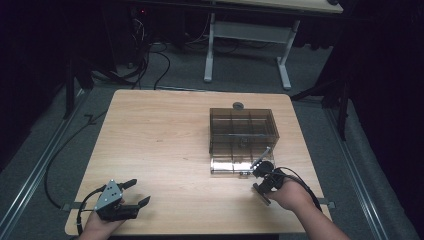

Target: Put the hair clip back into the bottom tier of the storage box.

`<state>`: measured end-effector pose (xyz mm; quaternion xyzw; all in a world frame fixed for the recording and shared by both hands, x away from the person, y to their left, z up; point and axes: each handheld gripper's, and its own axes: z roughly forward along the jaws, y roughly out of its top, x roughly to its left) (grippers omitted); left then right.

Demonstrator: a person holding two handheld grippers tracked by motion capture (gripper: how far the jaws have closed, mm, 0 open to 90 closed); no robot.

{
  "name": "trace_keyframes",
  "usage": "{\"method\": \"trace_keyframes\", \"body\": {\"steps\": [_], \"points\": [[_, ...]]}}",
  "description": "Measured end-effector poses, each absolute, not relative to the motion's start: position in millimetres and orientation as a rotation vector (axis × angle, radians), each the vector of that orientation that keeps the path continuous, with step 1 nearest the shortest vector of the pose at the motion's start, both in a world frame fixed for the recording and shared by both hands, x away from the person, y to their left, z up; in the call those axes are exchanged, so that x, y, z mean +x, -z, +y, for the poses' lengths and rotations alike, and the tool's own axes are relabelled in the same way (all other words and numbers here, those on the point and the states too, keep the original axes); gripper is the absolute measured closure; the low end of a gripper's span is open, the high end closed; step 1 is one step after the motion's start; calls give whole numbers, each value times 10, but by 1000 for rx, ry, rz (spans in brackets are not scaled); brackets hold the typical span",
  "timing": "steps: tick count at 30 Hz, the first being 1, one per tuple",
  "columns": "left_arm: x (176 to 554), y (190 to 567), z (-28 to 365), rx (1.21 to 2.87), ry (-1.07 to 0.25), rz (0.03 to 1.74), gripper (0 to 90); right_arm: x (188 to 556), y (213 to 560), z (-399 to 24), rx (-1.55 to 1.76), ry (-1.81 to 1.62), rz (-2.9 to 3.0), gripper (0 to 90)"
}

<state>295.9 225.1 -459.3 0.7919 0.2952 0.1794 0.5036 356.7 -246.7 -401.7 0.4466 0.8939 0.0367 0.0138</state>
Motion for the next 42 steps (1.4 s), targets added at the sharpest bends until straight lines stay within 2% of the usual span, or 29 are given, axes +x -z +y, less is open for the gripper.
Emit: {"method": "trace_keyframes", "body": {"steps": [17, 18, 21, 42], "points": [[2962, 4594, 2240, 1921, -430, 707, 227, 3657, 3867, -2452, 1355, -129, 2798, 809], [2962, 4594, 2240, 1921, -430, 707, 227, 3695, 3865, -2475, 1267, -148, 2820, 809], [2964, 4595, 2240, 1920, -428, 707, 227, 3705, 3810, -2426, 1359, -121, 2795, 809], [2970, 4595, 2244, 1921, -419, 706, 227, 4130, 3651, -2306, 1269, -129, 2821, 809]]}}
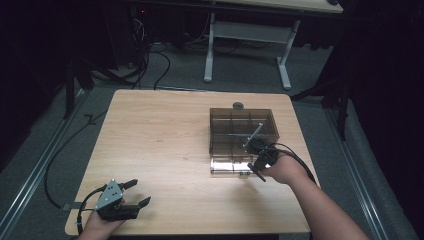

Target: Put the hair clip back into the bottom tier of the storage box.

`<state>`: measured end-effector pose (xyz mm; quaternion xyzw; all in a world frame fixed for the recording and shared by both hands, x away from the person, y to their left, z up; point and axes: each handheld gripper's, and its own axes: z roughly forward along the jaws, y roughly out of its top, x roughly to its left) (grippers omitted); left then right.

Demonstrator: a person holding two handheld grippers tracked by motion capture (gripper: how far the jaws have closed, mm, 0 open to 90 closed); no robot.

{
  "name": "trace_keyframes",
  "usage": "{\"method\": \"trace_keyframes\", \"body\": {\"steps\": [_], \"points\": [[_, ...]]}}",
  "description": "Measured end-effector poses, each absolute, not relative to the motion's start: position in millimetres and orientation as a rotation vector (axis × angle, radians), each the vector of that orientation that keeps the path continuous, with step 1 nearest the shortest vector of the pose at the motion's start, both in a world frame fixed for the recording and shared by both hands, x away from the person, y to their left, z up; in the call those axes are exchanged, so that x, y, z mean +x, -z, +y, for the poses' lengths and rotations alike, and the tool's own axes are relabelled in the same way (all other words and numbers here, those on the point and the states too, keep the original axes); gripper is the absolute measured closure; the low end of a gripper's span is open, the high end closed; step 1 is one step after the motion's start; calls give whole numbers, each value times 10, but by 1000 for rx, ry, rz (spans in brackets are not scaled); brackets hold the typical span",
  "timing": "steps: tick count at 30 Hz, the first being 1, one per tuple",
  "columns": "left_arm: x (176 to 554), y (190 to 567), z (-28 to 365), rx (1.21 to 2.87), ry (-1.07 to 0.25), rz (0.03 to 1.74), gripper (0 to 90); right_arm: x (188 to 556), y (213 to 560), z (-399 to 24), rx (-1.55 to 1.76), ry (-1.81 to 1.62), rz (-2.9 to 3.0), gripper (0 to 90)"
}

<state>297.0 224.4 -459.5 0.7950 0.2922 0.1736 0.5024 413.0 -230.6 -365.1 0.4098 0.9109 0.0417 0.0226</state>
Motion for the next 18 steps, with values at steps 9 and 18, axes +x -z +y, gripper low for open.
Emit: {"method": "trace_keyframes", "body": {"steps": [9, 18], "points": [[2971, 4596, 2246, 1918, -416, 706, 226, 4330, 3665, -2225, 1246, -134, 2836, 808], [2973, 4595, 2248, 1920, -411, 705, 226, 4511, 3684, -2128, 1214, -146, 2846, 809]]}}
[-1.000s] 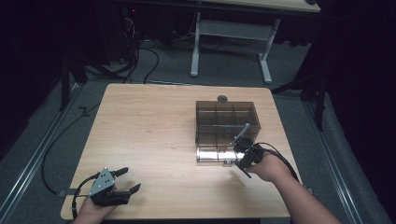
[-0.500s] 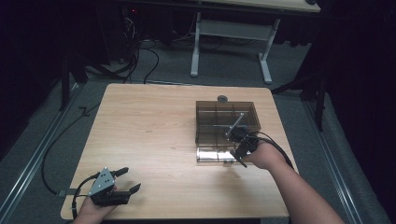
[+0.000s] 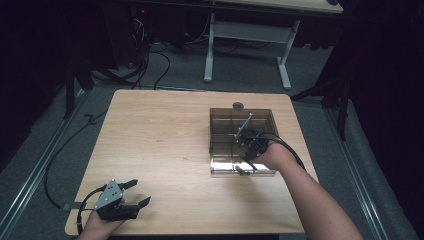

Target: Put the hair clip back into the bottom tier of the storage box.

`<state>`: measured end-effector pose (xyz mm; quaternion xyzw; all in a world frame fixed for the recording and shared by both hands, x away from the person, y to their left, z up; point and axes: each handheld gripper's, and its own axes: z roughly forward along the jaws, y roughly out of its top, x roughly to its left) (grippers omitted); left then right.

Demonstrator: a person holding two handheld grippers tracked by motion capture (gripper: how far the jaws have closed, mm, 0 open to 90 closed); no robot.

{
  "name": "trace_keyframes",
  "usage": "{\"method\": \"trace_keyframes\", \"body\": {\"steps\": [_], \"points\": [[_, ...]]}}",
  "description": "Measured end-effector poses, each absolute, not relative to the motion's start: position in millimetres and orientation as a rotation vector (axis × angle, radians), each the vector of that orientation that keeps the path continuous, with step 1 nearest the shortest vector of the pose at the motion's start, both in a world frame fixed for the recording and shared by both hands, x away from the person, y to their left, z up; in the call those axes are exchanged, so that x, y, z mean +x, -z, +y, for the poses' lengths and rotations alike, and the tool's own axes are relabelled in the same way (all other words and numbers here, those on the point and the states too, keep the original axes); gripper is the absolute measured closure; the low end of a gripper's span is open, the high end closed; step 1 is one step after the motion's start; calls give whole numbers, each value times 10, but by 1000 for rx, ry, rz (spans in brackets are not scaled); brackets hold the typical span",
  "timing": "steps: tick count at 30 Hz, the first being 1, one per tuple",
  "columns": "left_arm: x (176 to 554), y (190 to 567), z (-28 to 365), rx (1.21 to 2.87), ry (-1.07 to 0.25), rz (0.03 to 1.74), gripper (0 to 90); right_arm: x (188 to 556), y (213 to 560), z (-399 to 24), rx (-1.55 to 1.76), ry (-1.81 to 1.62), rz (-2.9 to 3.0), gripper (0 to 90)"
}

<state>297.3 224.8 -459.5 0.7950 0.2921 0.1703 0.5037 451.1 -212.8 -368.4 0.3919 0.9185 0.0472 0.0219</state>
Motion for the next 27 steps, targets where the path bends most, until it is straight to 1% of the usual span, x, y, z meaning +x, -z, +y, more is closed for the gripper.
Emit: {"method": "trace_keyframes", "body": {"steps": [1, 4, 5, 9, 27], "points": [[2973, 4595, 2249, 1920, -411, 705, 226, 4557, 3700, -2133, 1137, -162, 2866, 809], [2971, 4594, 2250, 1922, -410, 703, 227, 4579, 3723, -2102, 1210, -160, 2851, 808], [2971, 4595, 2249, 1920, -412, 704, 226, 4609, 3740, -2111, 1156, -170, 2867, 808], [2970, 4594, 2256, 1920, -409, 705, 226, 4646, 3798, -2097, 1131, -173, 2881, 808], [2971, 4594, 2258, 1920, -405, 707, 225, 4645, 3956, -2060, 1088, -155, 2910, 807]]}}
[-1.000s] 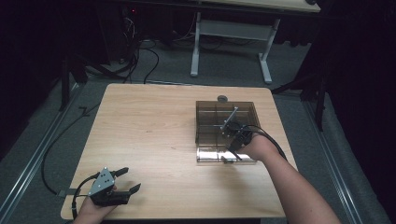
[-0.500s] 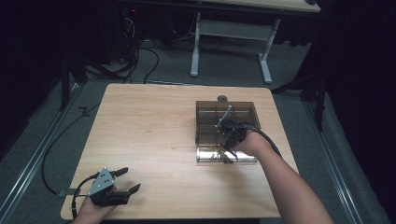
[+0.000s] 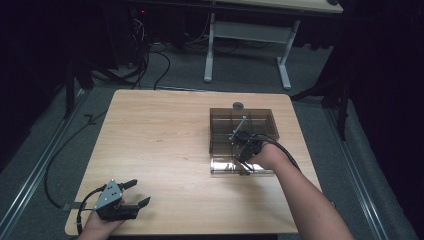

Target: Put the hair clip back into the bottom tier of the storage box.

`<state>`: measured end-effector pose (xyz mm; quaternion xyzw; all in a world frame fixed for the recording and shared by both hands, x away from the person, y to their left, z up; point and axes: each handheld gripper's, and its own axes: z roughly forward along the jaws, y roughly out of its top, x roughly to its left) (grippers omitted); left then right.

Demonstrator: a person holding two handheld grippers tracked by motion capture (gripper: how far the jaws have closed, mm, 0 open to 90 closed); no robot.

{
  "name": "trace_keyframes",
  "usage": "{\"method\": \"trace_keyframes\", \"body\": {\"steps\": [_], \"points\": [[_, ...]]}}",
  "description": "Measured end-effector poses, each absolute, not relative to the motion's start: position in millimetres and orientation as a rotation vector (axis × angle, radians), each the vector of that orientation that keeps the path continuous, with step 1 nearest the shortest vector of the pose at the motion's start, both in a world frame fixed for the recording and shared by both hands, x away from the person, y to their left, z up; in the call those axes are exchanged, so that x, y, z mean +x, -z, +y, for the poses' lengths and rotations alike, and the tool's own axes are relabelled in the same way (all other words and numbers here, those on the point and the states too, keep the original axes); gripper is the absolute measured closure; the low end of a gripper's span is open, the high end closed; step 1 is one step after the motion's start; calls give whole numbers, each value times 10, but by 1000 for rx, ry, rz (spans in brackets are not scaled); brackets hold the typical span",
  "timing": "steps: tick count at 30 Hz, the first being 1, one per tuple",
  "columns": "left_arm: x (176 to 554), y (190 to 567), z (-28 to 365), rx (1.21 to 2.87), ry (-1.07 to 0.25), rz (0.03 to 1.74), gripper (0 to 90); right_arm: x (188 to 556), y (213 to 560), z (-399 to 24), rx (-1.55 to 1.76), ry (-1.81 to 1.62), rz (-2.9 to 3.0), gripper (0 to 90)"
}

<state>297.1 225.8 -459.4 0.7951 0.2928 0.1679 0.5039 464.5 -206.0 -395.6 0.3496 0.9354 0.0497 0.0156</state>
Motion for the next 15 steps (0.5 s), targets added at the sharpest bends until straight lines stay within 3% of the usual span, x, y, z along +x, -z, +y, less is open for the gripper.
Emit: {"method": "trace_keyframes", "body": {"steps": [15], "points": [[2969, 4594, 2259, 1918, -409, 707, 225, 4644, 4079, -2047, 1140, -160, 2897, 794]]}}
